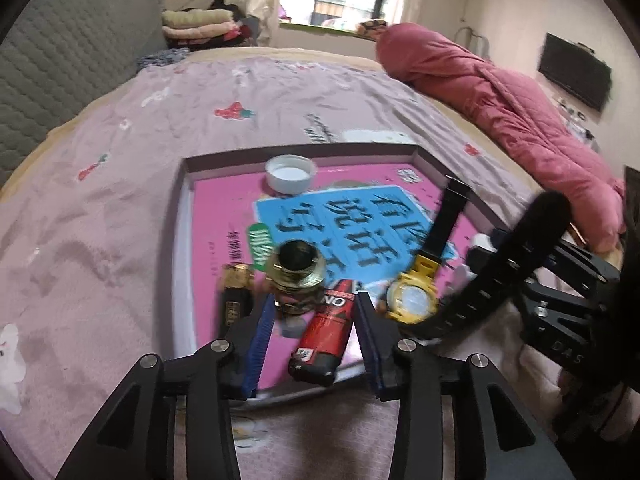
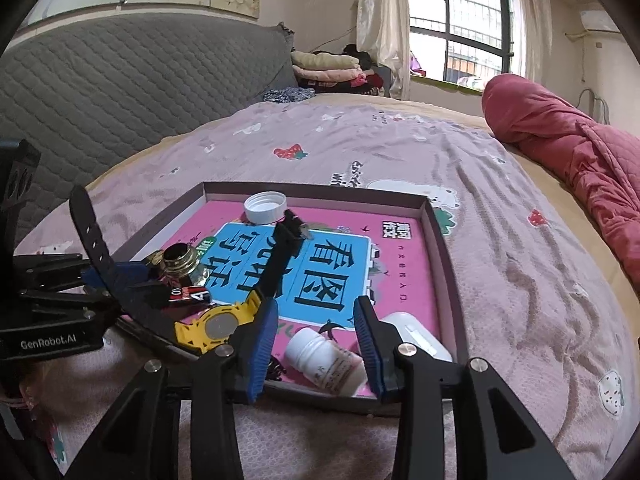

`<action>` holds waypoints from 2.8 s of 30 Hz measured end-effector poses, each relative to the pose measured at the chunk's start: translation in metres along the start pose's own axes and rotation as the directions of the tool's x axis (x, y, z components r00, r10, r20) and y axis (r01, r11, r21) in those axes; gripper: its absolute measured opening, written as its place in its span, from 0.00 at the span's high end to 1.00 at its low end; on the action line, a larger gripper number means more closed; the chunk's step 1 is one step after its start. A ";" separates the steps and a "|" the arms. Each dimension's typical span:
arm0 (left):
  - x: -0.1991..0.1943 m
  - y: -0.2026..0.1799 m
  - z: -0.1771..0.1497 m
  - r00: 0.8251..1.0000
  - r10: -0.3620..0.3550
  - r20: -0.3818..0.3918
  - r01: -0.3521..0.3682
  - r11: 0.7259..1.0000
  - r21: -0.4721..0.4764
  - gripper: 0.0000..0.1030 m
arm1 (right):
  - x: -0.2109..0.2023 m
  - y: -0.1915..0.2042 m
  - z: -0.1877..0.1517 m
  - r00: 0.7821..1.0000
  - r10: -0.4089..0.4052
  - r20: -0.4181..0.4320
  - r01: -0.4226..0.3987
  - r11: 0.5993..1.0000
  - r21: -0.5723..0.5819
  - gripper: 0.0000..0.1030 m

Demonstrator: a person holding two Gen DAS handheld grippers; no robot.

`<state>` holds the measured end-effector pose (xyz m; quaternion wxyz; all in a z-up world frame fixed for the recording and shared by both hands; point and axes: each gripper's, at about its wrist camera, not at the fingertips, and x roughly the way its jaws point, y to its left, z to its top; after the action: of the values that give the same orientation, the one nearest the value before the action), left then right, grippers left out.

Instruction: Organize rigid objects

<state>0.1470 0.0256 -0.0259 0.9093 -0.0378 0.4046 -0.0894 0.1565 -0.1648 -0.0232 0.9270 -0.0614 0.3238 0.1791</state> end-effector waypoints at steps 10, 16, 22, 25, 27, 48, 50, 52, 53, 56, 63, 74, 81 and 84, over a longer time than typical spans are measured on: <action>-0.024 0.017 0.006 0.998 0.039 0.043 -0.035 0.996 -0.083 0.56 | -0.016 -0.015 0.005 0.998 -0.025 0.055 0.022 0.998 0.062 0.58; -0.042 0.005 0.008 0.997 0.047 0.061 -0.041 0.995 -0.091 0.44 | -0.041 -0.016 0.010 0.991 -0.004 0.133 -0.005 0.998 0.067 0.50; -0.059 -0.008 0.003 0.997 0.042 0.072 -0.035 0.995 -0.092 0.38 | -0.052 -0.014 0.007 0.991 -0.005 0.131 -0.006 0.997 0.083 0.49; -0.067 -0.013 -0.001 0.996 0.050 0.069 -0.044 0.995 -0.093 0.33 | -0.060 -0.011 0.002 0.992 -0.004 0.126 -0.008 0.995 0.095 0.45; -0.071 -0.017 -0.005 0.996 0.070 0.059 -0.065 0.994 -0.090 0.27 | -0.063 -0.008 -0.001 0.993 -0.005 0.114 -0.006 0.995 0.097 0.38; -0.111 -0.044 -0.069 0.978 0.205 -0.042 -0.208 0.973 -0.098 0.27 | -0.112 0.021 -0.048 0.997 -0.078 0.023 0.076 0.992 0.100 0.36; -0.113 -0.046 -0.072 0.977 0.207 -0.043 -0.210 0.974 -0.090 0.27 | -0.115 0.022 -0.051 0.996 -0.083 0.018 0.081 0.992 0.095 0.36; -0.115 -0.048 -0.076 0.975 0.220 -0.036 -0.223 0.972 -0.077 0.27 | -0.116 0.023 -0.051 0.996 -0.088 0.015 0.087 0.992 0.088 0.36; -0.116 -0.048 -0.078 0.975 0.218 -0.036 -0.220 0.972 -0.077 0.27 | -0.116 0.025 -0.050 0.995 -0.097 0.016 0.096 0.992 0.077 0.36; -0.118 -0.050 -0.080 0.974 0.225 -0.026 -0.226 0.971 -0.073 0.27 | -0.122 0.031 -0.052 0.994 -0.103 0.029 0.102 0.994 0.048 0.36; -0.116 -0.045 -0.083 0.978 0.208 -0.025 -0.210 0.974 -0.087 0.27 | -0.123 0.034 -0.053 0.996 -0.089 0.024 0.088 0.995 0.049 0.36; -0.099 -0.038 -0.087 0.978 0.206 -0.043 -0.209 0.972 -0.107 0.27 | -0.111 0.027 -0.062 0.997 -0.066 -0.048 0.071 0.991 0.111 0.36; -0.096 -0.036 -0.088 0.978 0.202 -0.043 -0.206 0.973 -0.109 0.27 | -0.104 0.031 -0.064 0.995 -0.078 -0.067 0.084 0.993 0.088 0.36; -0.096 -0.035 -0.088 0.978 0.203 -0.042 -0.207 0.972 -0.110 0.27 | -0.101 0.032 -0.065 0.994 -0.079 -0.076 0.085 0.993 0.084 0.36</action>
<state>0.0143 0.0097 -0.0098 0.9038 -0.0463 0.4245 0.0276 0.0341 -0.1794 -0.0111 0.9230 -0.0406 0.3619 0.1240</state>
